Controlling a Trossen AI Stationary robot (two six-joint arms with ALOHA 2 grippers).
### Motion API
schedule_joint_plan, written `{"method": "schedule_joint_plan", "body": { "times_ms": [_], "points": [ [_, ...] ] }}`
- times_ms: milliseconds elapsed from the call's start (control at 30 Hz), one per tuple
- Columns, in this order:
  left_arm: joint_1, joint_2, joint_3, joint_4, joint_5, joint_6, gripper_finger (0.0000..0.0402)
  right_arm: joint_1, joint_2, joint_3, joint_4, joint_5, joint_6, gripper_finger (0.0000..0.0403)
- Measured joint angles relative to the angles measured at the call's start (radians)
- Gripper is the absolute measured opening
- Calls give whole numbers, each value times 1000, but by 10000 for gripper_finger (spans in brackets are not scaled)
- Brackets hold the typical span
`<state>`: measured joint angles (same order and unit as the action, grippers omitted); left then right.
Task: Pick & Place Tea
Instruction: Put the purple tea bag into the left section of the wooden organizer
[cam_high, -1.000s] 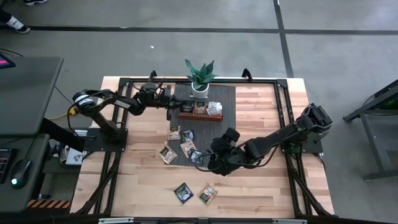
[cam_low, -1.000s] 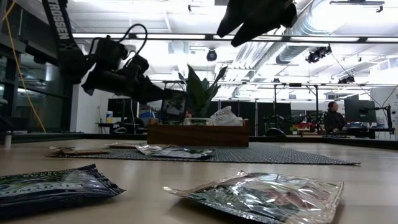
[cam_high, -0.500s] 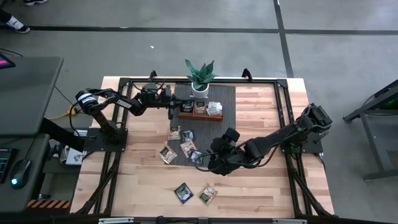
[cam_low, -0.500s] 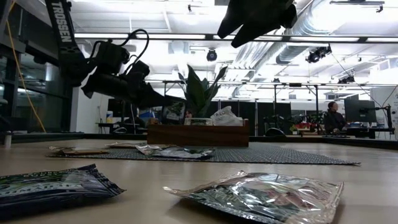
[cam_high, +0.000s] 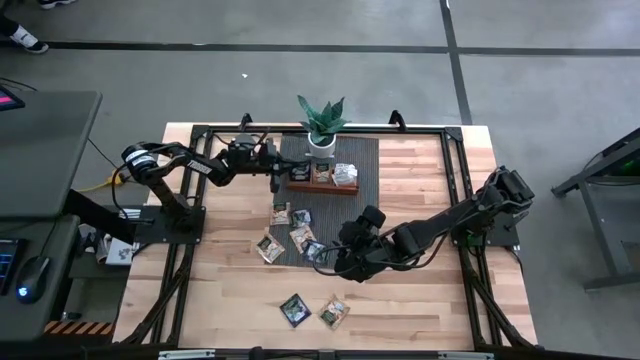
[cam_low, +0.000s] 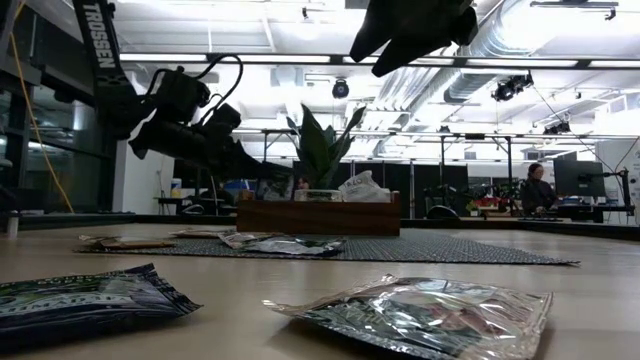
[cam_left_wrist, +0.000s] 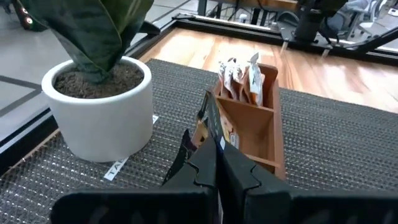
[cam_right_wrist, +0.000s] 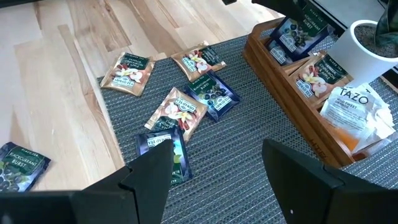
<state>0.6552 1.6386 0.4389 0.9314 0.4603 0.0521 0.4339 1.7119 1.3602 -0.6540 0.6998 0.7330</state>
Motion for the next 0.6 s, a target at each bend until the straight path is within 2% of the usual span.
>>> {"method": "schedule_joint_plan", "body": {
  "times_ms": [300, 600],
  "points": [
    [0, 0, 0, -7, 0, -6, 15, 0, 0, 0, 0, 0, 0, 243],
    [0, 0, 0, -7, -7, -9, 114, 0, 0, 0, 0, -15, 0, 243]
  ]
}}
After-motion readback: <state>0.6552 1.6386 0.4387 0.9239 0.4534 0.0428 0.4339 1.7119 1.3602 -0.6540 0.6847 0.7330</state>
